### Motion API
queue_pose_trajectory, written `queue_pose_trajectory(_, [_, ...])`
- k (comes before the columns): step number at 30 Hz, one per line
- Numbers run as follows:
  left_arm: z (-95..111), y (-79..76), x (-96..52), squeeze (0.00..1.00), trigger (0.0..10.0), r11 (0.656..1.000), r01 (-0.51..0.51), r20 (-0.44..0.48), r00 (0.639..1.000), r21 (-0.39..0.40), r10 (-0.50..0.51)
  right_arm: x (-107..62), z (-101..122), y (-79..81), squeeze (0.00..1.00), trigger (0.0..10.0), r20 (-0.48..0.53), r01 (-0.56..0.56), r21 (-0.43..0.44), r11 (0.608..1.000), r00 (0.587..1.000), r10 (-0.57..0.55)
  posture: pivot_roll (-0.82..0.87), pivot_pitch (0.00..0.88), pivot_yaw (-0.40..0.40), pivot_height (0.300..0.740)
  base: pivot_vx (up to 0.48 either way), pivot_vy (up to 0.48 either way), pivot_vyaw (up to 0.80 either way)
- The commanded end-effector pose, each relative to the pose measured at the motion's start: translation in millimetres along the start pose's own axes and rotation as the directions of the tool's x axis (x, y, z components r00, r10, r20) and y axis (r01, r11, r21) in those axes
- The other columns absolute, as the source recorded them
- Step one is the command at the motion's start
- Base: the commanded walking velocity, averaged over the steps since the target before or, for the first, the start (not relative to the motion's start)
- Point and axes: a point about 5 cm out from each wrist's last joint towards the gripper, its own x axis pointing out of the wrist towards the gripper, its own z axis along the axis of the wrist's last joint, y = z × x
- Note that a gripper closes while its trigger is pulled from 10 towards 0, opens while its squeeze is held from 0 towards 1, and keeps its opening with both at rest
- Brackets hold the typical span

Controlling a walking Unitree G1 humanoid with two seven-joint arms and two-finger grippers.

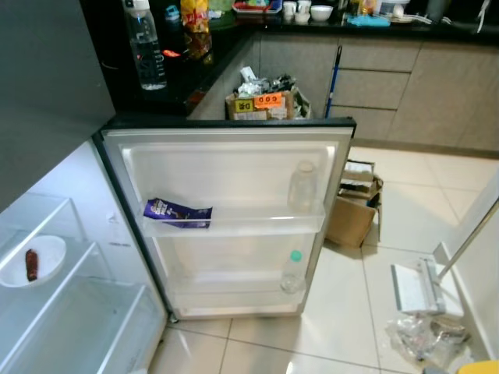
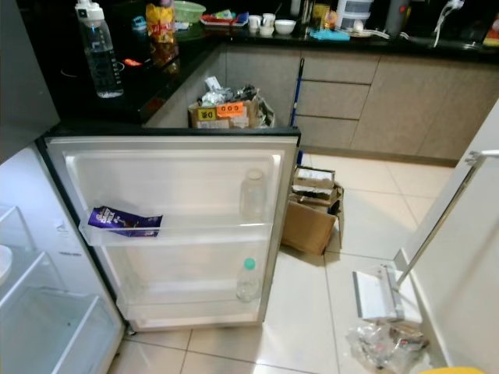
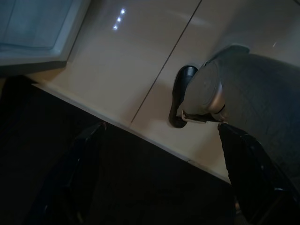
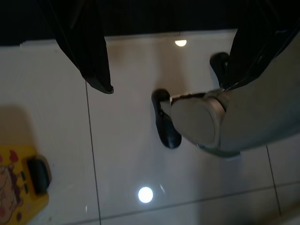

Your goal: Restocking fridge

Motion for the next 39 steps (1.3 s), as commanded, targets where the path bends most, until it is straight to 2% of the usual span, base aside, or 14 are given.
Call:
queue_pose_trajectory(1, [5.2,-0.7,0.6,0.0,10.0,1.0,-0.004,0.015,1.0,0.017,0.004,0.3,2.2,0.2,0.0,10.0,0.004,-0.003,-0.007,1.0,1.0,0.003,-0.02,0.039,-0.023,0.689,0.0,0.0,0.0])
queue_pose_trajectory(11, [5.1,-0.8,0.6,0.0,10.0,1.0,-0.004,0.013,1.0,0.027,0.003,0.7,4.9,1.9,0.0,10.0,0.021,-0.019,0.003,1.0,1.0,0.019,-0.02,0.037,-0.021,0.689,0.0,0.0,0.0])
queue_pose_trajectory(29, [3.2,-7.0,1.5,0.0,10.0,1.0,0.012,0.007,1.0,0.025,-0.012,2.2,11.1,10.4,0.0,10.0,0.039,-0.108,-0.016,0.994,0.993,0.108,-0.02,0.029,-0.026,0.74,0.0,0.0,0.0])
queue_pose_trajectory(39, [4.0,-8.3,1.7,0.0,10.0,0.999,0.021,0.005,1.0,0.032,-0.021,2.5,8.3,10.5,0.0,10.0,0.029,-0.075,-0.029,0.997,0.997,0.076,-0.03,0.027,-0.024,0.74,0.0,0.0,0.0])
